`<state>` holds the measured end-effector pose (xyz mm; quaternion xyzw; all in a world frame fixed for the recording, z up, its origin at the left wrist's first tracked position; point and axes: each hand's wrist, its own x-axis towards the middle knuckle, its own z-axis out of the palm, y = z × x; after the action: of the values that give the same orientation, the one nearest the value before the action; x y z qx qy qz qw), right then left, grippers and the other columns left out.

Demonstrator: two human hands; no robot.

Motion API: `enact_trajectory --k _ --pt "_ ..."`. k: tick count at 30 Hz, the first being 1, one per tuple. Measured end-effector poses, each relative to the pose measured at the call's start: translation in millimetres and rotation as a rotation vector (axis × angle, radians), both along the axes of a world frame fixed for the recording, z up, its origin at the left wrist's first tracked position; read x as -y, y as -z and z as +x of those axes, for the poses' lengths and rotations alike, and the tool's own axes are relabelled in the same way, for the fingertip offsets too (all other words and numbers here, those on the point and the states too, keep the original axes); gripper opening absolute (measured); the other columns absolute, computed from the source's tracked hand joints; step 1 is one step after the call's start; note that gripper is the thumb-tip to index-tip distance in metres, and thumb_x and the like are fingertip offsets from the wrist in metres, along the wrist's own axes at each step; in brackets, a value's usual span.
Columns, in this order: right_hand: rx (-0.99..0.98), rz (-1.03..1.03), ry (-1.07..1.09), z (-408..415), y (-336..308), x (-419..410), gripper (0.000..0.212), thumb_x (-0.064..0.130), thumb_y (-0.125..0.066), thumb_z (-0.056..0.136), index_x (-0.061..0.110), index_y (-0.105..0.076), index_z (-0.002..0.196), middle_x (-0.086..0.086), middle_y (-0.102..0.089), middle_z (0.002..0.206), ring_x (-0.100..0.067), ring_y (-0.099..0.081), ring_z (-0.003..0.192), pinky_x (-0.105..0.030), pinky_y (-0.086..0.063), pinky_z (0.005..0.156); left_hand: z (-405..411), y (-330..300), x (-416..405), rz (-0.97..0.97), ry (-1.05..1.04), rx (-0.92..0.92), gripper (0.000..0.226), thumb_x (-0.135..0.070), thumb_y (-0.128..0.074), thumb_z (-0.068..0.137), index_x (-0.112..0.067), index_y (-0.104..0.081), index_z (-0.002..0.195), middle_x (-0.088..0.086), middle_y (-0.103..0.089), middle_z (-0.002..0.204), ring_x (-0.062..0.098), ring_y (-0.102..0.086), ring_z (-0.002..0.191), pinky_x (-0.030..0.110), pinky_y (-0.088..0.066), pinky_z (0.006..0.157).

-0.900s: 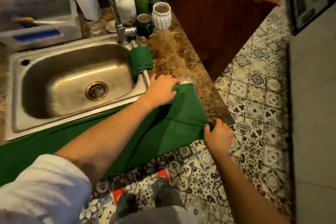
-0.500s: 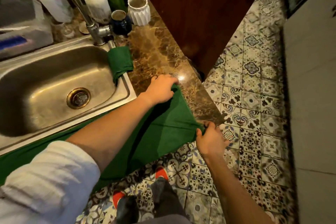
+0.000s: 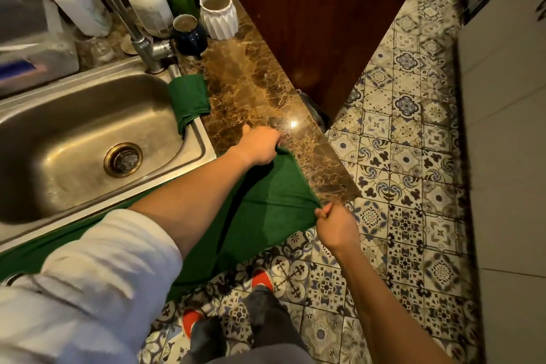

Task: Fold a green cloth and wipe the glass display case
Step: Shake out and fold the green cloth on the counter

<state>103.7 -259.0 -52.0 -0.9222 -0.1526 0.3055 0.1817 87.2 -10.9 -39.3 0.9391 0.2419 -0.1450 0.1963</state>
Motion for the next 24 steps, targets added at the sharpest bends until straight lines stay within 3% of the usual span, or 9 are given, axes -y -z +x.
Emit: enact_trajectory --k 3,6,10,13,16,20,24 --pt "0.016 0.052 0.012 -1.1 -3.3 4.1 0.018 0.024 -0.054 0.096 0.020 -0.046 0.080 -0.003 -0.062 0.088 -0.024 -0.059 0.081 -0.031 -0.043 0.068 -3.6 -11.1 -9.6 -0.030 -0.049 0.073 0.009 -0.009 -0.063 0.082 -0.015 -0.058 0.085 0.004 -0.062 0.087 0.026 -0.054 0.090 0.049 -0.030 0.091" --pt "0.017 0.099 0.053 -2.7 -7.4 6.7 0.019 0.022 -0.056 0.093 0.020 -0.046 0.077 0.001 -0.061 0.080 -0.017 -0.058 0.073 -0.028 -0.040 0.058 -10.6 -31.6 -23.5 -0.155 -0.091 0.118 0.011 -0.010 -0.071 0.080 -0.015 -0.061 0.080 0.004 -0.065 0.081 0.025 -0.060 0.079 0.036 -0.046 0.073" --pt "0.026 0.176 0.057 -14.1 -16.8 3.4 0.015 0.027 -0.050 0.098 0.022 -0.046 0.084 -0.003 -0.062 0.081 -0.020 -0.060 0.073 -0.039 -0.053 0.066 -29.9 -59.9 -38.6 -0.344 -0.194 0.172 0.015 -0.004 -0.072 0.077 -0.016 -0.063 0.075 0.002 -0.066 0.066 0.014 -0.060 0.052 0.023 -0.046 0.046" --pt "0.152 0.193 -0.007 -28.5 -27.9 0.1 0.015 0.031 -0.046 0.101 0.021 -0.042 0.090 -0.002 -0.059 0.082 -0.019 -0.060 0.076 -0.039 -0.054 0.066 -50.2 -72.7 -47.8 -0.404 -0.292 0.247 0.011 -0.003 -0.074 0.075 -0.012 -0.067 0.074 0.008 -0.068 0.064 0.013 -0.063 0.048 0.028 -0.048 0.047" --pt "0.222 0.249 -0.069 -47.6 -41.5 -2.2 0.013 0.031 -0.040 0.104 0.021 -0.039 0.097 0.000 -0.060 0.073 -0.015 -0.062 0.061 -0.035 -0.057 0.052 -74.6 -82.7 -56.0 -0.445 -0.359 0.323 0.012 -0.003 -0.075 0.071 -0.012 -0.068 0.067 0.001 -0.066 0.056 0.009 -0.062 0.047 0.025 -0.048 0.050" --pt "0.270 0.321 -0.084 -75.5 -58.4 -6.8 0.012 0.032 -0.039 0.105 0.024 -0.036 0.096 0.002 -0.059 0.068 -0.009 -0.058 0.052 -0.015 -0.038 0.036 -113.1 -99.8 -65.7 -0.633 -0.471 0.398 0.002 -0.013 -0.072 0.066 -0.014 -0.071 0.065 -0.009 -0.063 0.052 0.009 -0.057 0.050 0.024 -0.047 0.051" --pt "0.257 0.346 -0.065 -108.6 -73.7 -12.8 0.018 0.042 -0.047 0.101 0.026 -0.040 0.098 0.003 -0.062 0.072 -0.006 -0.060 0.056 -0.017 -0.049 0.041 -149.8 -114.8 -74.8 -0.648 -0.517 0.450 0.026 -0.029 -0.078 0.081 -0.012 -0.070 0.063 0.000 -0.055 0.055 0.011 -0.051 0.047 0.022 -0.047 0.045"
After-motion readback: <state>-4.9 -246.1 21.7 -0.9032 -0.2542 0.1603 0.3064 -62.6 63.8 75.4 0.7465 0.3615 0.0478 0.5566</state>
